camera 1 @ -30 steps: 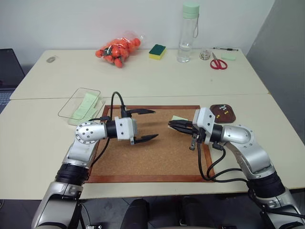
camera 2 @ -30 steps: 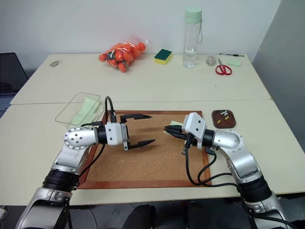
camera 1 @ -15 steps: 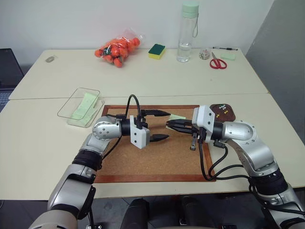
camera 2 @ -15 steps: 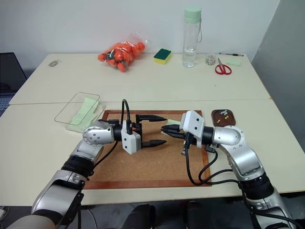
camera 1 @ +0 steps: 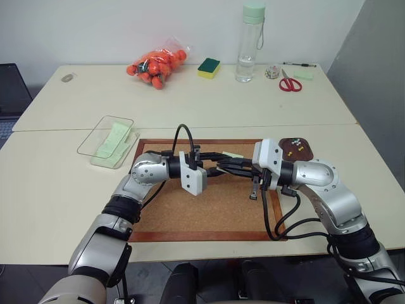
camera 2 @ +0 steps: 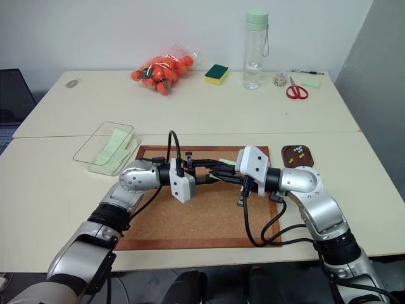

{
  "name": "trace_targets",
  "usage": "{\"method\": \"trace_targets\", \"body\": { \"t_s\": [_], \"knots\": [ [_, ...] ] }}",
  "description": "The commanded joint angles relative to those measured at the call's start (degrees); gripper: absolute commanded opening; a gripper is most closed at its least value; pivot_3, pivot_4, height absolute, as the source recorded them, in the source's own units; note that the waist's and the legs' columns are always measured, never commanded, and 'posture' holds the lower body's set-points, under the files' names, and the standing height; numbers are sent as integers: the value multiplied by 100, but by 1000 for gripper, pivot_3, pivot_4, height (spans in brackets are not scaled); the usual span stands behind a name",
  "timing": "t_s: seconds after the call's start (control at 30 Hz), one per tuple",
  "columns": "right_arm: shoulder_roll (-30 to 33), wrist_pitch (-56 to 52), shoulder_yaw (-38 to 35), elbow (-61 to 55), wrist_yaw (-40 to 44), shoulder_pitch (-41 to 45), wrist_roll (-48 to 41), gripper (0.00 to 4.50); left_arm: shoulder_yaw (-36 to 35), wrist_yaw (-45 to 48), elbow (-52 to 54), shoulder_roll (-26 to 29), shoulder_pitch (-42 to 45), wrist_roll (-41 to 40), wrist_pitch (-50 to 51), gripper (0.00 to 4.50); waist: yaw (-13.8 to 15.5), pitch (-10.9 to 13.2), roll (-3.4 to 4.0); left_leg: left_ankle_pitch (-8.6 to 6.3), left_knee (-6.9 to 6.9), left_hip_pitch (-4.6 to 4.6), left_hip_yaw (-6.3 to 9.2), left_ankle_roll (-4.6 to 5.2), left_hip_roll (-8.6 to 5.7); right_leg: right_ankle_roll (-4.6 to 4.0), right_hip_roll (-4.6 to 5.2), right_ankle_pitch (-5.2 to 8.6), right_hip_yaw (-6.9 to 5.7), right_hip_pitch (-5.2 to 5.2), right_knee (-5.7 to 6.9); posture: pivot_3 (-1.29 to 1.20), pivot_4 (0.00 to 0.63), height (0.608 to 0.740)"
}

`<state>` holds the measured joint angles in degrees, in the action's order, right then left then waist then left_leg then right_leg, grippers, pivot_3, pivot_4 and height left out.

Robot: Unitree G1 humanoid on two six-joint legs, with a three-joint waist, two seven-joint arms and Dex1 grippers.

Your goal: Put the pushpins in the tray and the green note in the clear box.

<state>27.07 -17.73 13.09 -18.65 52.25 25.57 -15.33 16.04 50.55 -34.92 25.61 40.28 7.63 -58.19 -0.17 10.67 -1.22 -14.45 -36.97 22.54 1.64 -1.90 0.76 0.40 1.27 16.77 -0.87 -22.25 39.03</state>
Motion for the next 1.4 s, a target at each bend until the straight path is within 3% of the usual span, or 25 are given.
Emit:
{"method": "trace_targets", "body": {
  "t_s": [0.03, 0.13, 0.93, 1.2, 1.4],
  "knots": [
    [-70, -165, -147, -221, -122, 97, -199, 0, 42, -184, 58, 59, 27, 47, -179, 502, 0, 0, 0, 0, 0, 0, 0, 0, 0, 0, 0, 0, 0, 0, 0, 0, 150, 740],
    [-141, -451, -311, -203, -255, 128, -404, 0, 55, -252, 17, 118, 16, 97, -245, 8, 2, 0, 0, 0, -1, 0, 0, 0, 0, 0, 0, 0, 0, 0, 0, 0, 150, 740],
    [-418, -1145, -834, -291, -1088, 243, -996, 0, 218, -741, -143, 316, 7, 438, -425, 8, 1, 0, 0, 0, -1, 1, -2, 0, -1, 0, 0, -1, 2, 0, 2, 0, 150, 740],
    [357, -1056, -1884, -105, -1764, -211, -463, 0, 37, -716, 427, 590, -486, 15, 118, 8, 6, 0, 0, 0, -1, 2, -3, 0, -1, 0, 3, -1, 4, -1, 2, 0, 150, 740],
    [786, -763, -1975, 1077, -2271, -443, 391, 0, -35, -645, 1218, 722, -915, -366, 851, 8, 5, 0, 1, 0, -1, -2, -7, 1, -1, -1, 4, -4, 7, 0, 6, 0, 150, 740]
  ]
}}
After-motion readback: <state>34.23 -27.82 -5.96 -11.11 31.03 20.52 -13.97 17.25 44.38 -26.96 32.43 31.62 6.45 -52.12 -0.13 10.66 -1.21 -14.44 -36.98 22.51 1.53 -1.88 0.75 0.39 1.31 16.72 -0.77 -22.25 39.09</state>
